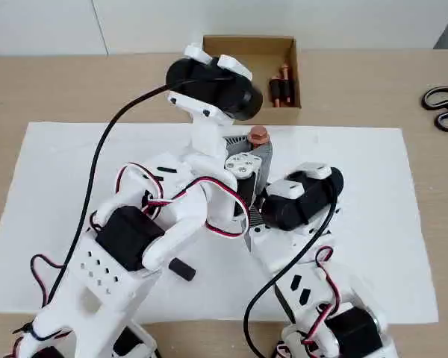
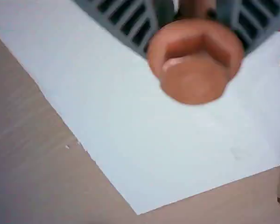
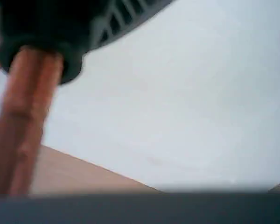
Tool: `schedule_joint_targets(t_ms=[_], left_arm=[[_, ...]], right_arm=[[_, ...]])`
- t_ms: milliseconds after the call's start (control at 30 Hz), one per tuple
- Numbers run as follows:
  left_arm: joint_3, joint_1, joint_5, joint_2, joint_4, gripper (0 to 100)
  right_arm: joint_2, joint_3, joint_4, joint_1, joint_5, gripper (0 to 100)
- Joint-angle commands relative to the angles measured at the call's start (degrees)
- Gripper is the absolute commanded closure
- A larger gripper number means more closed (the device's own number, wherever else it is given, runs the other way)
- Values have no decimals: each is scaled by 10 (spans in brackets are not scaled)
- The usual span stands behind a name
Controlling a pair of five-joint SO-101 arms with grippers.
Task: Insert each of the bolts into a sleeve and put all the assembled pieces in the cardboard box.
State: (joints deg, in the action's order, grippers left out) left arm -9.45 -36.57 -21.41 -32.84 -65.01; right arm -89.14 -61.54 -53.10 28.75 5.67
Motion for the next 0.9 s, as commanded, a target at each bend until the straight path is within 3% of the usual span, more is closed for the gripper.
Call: schedule_joint_targets(t_ms=[0,867], left_arm=[[34,-1,0,-17,-13,994],[33,-23,1,-17,-102,994]], right_arm=[[-14,2,19,-3,5,995],[-17,2,19,-3,5,995]])
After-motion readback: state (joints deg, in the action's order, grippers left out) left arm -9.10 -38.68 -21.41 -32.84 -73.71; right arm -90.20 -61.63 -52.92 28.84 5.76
